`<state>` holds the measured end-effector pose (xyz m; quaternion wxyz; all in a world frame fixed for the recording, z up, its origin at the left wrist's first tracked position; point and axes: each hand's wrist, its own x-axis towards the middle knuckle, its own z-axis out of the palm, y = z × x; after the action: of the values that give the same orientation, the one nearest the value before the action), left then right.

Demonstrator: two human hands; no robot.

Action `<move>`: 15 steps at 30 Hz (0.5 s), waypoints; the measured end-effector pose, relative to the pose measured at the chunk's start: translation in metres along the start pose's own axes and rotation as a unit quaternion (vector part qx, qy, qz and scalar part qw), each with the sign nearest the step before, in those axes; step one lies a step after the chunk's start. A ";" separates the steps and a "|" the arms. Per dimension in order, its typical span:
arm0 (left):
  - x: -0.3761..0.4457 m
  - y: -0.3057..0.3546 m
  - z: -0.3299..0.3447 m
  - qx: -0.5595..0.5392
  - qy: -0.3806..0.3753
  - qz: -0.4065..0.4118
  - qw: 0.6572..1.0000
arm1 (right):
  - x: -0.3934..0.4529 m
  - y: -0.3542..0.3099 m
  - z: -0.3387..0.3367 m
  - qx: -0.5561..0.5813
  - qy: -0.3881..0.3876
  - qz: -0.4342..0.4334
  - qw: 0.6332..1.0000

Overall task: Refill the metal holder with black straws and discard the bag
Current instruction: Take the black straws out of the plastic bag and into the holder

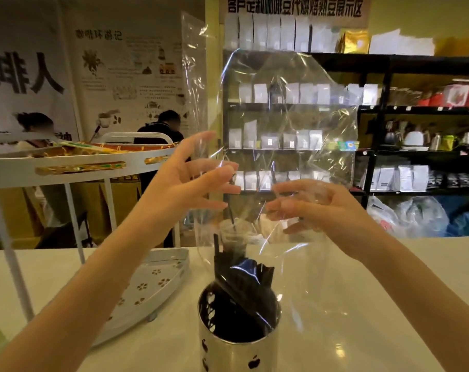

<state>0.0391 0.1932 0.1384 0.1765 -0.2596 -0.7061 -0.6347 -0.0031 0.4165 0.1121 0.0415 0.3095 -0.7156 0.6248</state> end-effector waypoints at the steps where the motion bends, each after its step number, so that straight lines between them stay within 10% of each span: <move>1: 0.000 -0.002 -0.001 -0.002 -0.002 -0.010 1.000 | 0.000 0.000 0.000 0.000 0.002 0.000 1.000; 15: -0.006 -0.015 0.003 0.014 -0.019 -0.042 0.999 | 0.014 -0.023 -0.014 0.010 0.062 -0.021 0.998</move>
<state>0.0355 0.1944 0.1227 0.1398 -0.2399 -0.7281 -0.6267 -0.0076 0.4231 0.1417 0.0956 0.2853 -0.6986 0.6492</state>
